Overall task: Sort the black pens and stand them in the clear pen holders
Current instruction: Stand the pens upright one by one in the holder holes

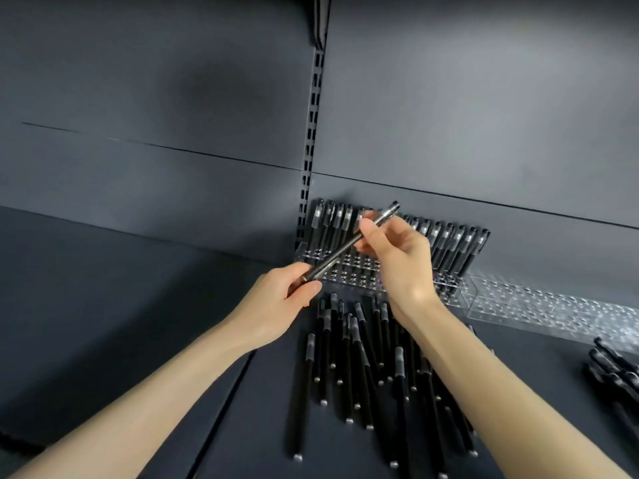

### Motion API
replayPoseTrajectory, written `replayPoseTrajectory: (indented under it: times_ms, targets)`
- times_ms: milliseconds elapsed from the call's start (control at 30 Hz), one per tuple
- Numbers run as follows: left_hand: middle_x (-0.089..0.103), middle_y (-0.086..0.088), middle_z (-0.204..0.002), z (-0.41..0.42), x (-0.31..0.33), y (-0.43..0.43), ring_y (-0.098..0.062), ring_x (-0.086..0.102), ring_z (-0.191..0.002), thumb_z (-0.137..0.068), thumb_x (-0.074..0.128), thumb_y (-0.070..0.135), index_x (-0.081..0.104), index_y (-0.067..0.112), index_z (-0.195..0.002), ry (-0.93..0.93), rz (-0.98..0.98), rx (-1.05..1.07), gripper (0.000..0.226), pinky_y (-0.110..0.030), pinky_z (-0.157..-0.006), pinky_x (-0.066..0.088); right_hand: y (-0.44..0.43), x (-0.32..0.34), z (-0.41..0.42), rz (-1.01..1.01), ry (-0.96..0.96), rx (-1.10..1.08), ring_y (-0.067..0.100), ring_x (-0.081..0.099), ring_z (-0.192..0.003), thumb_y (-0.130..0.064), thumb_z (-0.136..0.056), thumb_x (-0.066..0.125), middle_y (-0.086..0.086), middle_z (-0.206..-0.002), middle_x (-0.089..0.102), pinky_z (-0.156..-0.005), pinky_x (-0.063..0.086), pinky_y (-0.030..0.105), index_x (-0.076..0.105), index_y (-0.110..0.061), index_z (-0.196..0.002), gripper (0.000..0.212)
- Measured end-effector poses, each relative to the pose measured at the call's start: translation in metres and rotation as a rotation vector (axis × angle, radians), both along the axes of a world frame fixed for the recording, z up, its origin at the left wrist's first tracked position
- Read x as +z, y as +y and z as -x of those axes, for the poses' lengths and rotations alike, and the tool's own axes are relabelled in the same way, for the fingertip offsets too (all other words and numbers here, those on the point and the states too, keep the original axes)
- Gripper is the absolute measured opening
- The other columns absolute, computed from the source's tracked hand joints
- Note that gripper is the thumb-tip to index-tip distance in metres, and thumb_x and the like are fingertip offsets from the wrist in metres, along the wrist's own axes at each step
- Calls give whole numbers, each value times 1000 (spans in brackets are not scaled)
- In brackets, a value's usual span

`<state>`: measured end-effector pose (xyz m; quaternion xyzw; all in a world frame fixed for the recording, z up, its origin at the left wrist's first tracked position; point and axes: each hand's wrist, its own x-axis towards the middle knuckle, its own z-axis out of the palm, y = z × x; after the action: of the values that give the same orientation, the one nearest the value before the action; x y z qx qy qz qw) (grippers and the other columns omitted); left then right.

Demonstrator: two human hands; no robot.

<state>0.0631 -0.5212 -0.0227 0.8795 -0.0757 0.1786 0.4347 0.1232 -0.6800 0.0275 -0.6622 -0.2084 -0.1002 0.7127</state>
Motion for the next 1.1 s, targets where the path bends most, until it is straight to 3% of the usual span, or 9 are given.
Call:
replayPoseTrajectory:
  times_ms: [33,133,233,367,467,667,833,1000,1100]
  targets:
    - [57,-12,-70,-8,0,12,-13,42,-59,-97,49,26,60,11,-89,6,-20,26,20,-27,-58,33,3,4,-6,-38,-14,-36,7,59,-69,-12,-89,63,-3,-80,63,-80,51,30,62,-5,-90,7]
    - [56,-6,-65,-32,2,45,-11,40,-53,-97,48,25,61,14,-93,0,51,90,17,-26,-52,33,11,10,-26,-30,-97,-186,15,62,-69,-12,-86,67,-3,-67,58,-80,53,27,48,-17,-117,36]
    - [49,8,-56,-56,8,58,-5,37,-46,-98,47,27,60,18,-92,-31,175,61,17,-20,-46,32,23,9,-42,65,-175,-313,31,65,-74,-13,-84,70,3,-67,61,-79,54,33,42,-25,-113,42]
    - [45,-1,-60,-83,10,52,-9,36,-49,-98,45,26,58,2,-91,-80,310,48,28,-26,-51,33,40,3,-60,183,-299,-448,5,58,-59,-12,-84,70,-7,-67,60,-62,47,12,45,-26,-111,40]
    - [42,-1,-59,-89,3,46,-10,34,-49,-99,44,26,58,8,-91,-116,456,18,24,-24,-47,29,47,2,-68,278,-370,-484,1,56,-60,-13,-84,70,-8,-70,59,-66,48,15,48,-22,-117,41]
    - [34,9,-53,-91,-10,44,-12,31,-51,-100,43,27,55,7,-89,-206,507,34,26,-28,-48,28,58,-6,-78,381,-445,-488,7,61,-68,-17,-84,70,-11,-73,60,-70,51,18,50,-17,-124,44]
    - [43,3,-56,-91,-14,43,-12,37,-52,-100,43,26,58,11,-89,-195,496,48,23,-26,-50,33,59,-9,-83,406,-456,-455,8,62,-73,-19,-84,70,-10,-75,61,-71,51,17,51,-17,-123,43]
    - [44,1,-57,-93,-13,43,-12,37,-53,-99,43,25,57,9,-89,-199,493,60,24,-24,-50,32,58,-13,-86,561,-467,-395,11,68,-79,-15,-88,65,-6,-83,68,-77,54,20,57,-12,-125,38]
    - [45,2,-56,-93,-14,46,-9,36,-50,-100,42,24,59,8,-92,-197,507,74,24,-20,-48,31,56,-12,-86,622,-454,-364,8,68,-83,-9,-90,62,-11,-84,67,-81,51,15,55,-11,-128,39]
